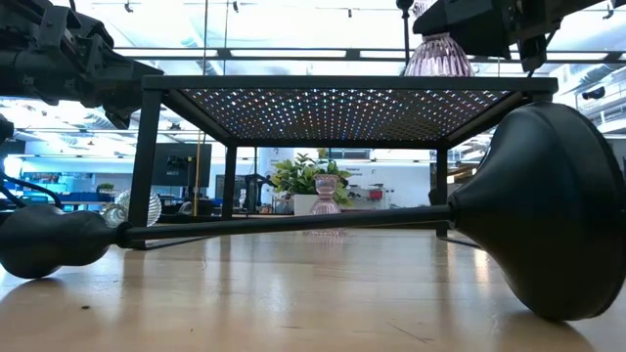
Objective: Pick & Place candle stick holders
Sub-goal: Align the bottom pink glass candle holder with the black candle holder on the shelf, then put the pink glass candle holder on the shelf
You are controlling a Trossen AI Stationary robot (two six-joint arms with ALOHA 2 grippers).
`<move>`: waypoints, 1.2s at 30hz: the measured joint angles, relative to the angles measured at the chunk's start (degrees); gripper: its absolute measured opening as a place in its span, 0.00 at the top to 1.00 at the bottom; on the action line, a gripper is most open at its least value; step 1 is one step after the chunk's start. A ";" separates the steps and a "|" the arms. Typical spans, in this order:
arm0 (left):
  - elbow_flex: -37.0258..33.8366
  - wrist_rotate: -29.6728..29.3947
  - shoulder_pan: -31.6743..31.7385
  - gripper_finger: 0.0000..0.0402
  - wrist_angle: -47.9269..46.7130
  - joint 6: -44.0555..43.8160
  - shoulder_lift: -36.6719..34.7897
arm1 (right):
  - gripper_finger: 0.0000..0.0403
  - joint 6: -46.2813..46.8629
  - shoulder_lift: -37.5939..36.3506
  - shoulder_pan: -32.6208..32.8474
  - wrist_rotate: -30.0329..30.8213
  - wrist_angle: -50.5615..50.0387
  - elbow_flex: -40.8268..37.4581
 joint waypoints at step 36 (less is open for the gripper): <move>0.00 0.00 0.00 0.55 0.00 0.00 -0.01 | 0.19 -8.61 0.09 0.18 -1.70 6.38 -0.04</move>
